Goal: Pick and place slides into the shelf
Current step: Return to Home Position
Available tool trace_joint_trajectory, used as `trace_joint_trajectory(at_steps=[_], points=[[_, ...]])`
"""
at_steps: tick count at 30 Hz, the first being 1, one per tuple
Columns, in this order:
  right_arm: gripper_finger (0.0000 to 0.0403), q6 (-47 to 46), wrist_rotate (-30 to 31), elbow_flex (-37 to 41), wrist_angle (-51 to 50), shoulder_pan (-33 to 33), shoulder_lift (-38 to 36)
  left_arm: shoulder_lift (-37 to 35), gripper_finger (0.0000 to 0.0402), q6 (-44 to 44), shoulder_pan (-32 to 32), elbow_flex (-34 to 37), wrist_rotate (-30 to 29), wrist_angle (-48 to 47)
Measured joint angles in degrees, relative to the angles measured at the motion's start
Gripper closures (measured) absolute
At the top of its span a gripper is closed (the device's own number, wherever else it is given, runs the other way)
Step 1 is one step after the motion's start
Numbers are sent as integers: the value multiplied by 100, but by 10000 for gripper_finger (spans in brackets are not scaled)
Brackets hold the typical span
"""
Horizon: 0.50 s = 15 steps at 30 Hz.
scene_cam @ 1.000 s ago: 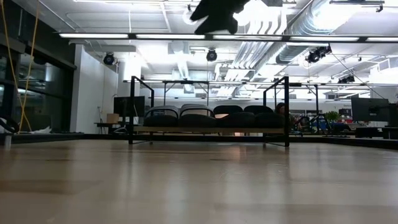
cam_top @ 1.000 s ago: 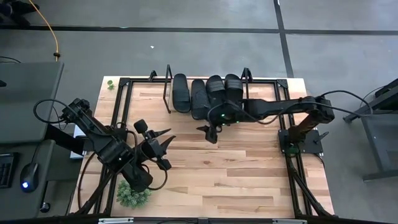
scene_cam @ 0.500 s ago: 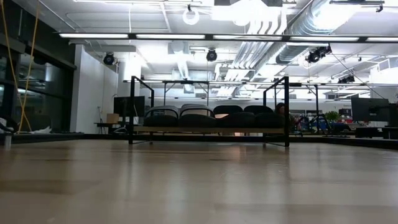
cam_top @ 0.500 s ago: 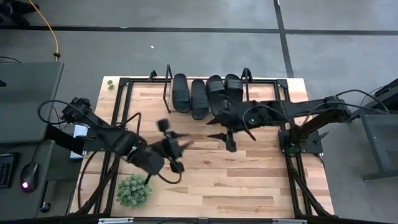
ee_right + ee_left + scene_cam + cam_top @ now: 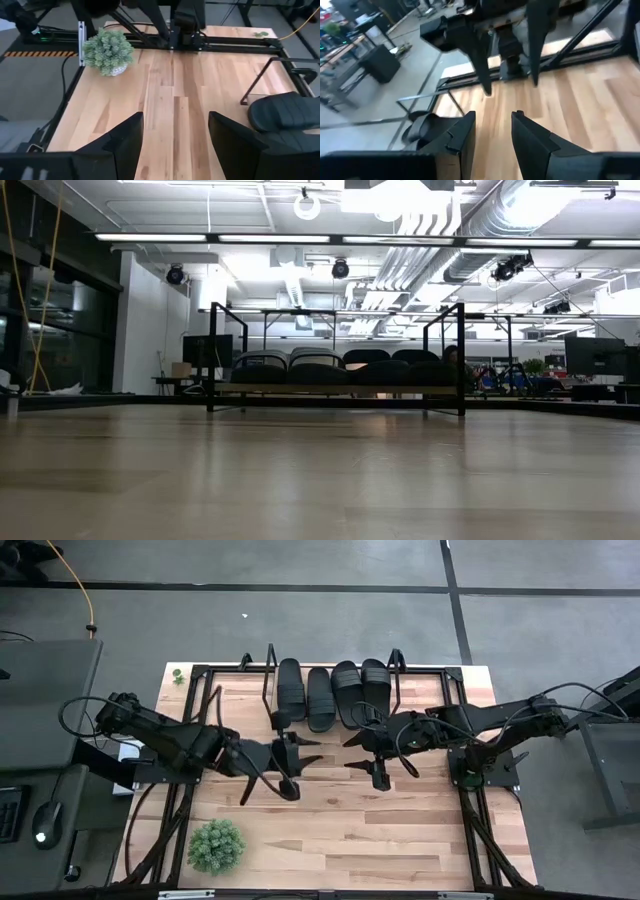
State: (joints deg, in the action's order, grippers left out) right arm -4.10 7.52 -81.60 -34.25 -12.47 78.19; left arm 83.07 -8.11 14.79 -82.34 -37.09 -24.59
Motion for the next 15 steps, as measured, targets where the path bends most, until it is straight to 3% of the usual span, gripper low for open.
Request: trace_joint_trajectory(at_steps=[7, 15], points=[[190, 226, 17, 2, 116, 209, -452, -537, 291, -240, -380, 1, 405, 111], [190, 404, -225, 2, 16, 529, -1232, -957, 291, -274, -1035, 1, 1384, 14]])
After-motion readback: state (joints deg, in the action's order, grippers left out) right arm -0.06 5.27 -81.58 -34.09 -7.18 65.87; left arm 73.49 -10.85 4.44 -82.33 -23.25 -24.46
